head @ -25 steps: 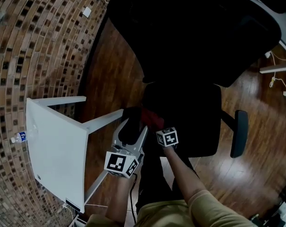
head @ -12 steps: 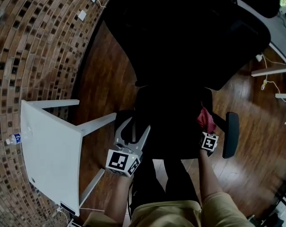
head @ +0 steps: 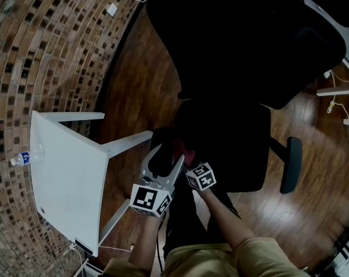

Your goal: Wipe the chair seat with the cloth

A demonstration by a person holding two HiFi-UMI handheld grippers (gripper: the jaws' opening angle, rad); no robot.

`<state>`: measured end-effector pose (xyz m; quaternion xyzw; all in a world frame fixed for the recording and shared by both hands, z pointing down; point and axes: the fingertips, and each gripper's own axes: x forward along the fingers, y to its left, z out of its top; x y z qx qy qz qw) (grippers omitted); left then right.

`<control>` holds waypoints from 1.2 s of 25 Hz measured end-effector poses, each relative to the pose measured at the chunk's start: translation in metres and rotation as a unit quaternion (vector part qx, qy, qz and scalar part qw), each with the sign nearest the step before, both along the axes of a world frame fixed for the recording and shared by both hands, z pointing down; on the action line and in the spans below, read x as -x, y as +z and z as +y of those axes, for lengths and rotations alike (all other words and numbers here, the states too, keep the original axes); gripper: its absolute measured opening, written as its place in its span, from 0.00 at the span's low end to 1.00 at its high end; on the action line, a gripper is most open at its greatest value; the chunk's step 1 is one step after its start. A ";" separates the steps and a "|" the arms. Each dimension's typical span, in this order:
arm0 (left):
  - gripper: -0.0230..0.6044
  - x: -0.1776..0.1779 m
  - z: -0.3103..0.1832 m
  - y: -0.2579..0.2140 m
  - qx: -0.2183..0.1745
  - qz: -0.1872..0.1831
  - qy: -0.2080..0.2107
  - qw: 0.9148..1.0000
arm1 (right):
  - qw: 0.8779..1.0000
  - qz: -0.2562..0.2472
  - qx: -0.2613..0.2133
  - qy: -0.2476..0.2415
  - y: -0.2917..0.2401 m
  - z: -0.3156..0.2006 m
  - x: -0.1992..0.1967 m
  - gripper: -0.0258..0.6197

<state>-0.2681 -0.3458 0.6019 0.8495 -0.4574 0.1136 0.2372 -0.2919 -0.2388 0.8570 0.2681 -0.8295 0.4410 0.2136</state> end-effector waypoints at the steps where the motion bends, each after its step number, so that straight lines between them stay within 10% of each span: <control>1: 0.40 0.004 0.001 -0.001 -0.001 0.000 -0.002 1.000 | 1.000 0.003 0.008 -0.011 0.006 0.003 0.012 0.06; 4: 0.40 0.010 0.001 -0.002 -0.001 -0.002 -0.005 1.000 | 0.997 0.064 0.032 -0.018 0.045 0.006 -0.010 0.06; 7: 0.40 0.012 -0.001 -0.003 -0.004 0.001 -0.005 1.000 | 0.985 0.161 0.054 0.044 0.073 0.000 -0.114 0.06; 13: 0.40 0.013 -0.003 0.002 0.002 0.010 -0.004 1.000 | 0.904 0.362 0.077 0.213 0.060 0.040 -0.386 0.06; 17: 0.40 0.008 -0.007 -0.001 -0.003 0.013 0.001 1.000 | 0.875 0.387 0.086 0.276 0.046 0.060 -0.443 0.06; 20: 0.40 0.006 -0.008 -0.008 -0.006 0.012 0.003 1.000 | 0.903 0.334 0.076 0.259 0.049 0.054 -0.385 0.06; 25: 0.40 0.019 -0.007 -0.021 -0.014 0.003 -0.002 1.000 | 0.982 0.139 0.028 0.126 0.034 0.028 -0.148 0.06; 30: 0.40 0.024 -0.001 -0.026 -0.013 -0.009 -0.001 1.000 | 0.998 0.053 0.005 -0.043 0.016 0.045 0.027 0.06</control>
